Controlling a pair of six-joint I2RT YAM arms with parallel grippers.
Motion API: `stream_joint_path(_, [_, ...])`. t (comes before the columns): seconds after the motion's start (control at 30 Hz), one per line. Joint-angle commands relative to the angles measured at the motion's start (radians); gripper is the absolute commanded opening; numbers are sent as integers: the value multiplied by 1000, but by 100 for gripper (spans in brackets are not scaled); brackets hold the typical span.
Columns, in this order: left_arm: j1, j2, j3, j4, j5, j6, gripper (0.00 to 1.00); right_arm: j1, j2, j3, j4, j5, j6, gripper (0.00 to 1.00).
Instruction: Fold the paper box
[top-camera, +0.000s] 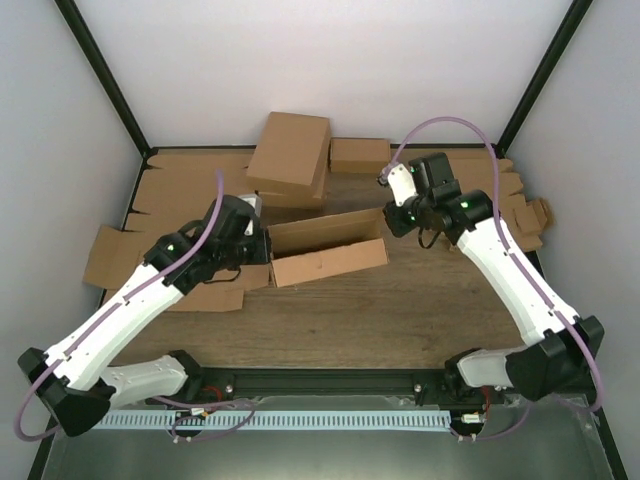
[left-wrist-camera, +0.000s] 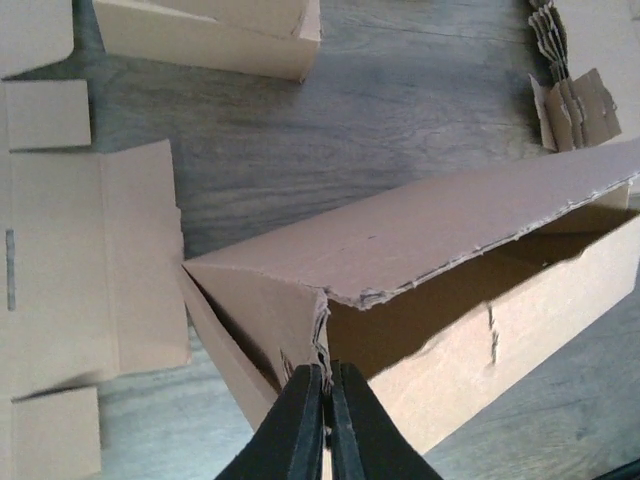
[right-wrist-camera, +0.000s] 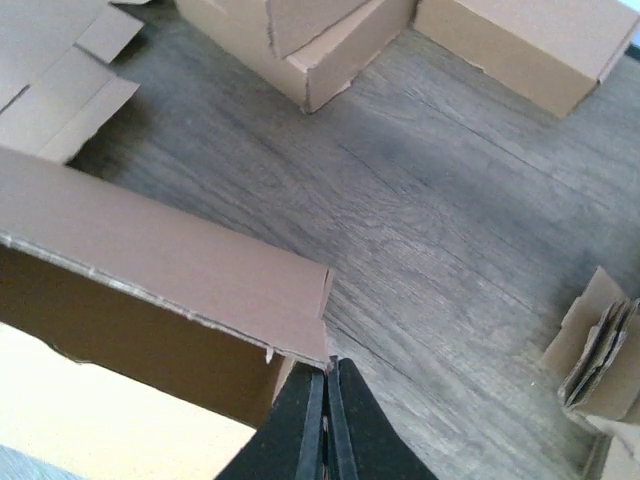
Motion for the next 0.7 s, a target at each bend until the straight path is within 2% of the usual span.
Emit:
stream_joint_path(0.0, [49, 34, 41, 61, 89, 97, 8, 19, 81, 80, -74, 48, 216, 1])
stream_joint_path(0.13, [68, 40, 32, 80, 116, 105, 24, 28, 121, 92, -82, 6, 236, 2])
stream_joint_path(0.17, [71, 40, 27, 79, 117, 108, 31, 31, 127, 92, -80, 7, 235, 4])
stream_joint_path(0.2, [75, 39, 23, 78, 117, 110, 43, 32, 131, 90, -79, 13, 234, 9])
stream_joint_path(0.27, [85, 30, 15, 78, 119, 112, 62, 33, 136, 90, -76, 16, 233, 12])
stream_joint_path(0.33, [90, 15, 7, 79, 114, 114, 73, 34, 135, 91, -72, 16, 228, 15])
stream_joint_path(0.4, [93, -1, 0, 75, 107, 112, 77, 34, 131, 91, -67, 18, 228, 16])
stream_joint_path(0.67, [97, -6, -34, 50, 107, 108, 75, 34, 151, 111, -102, 41, 251, 18])
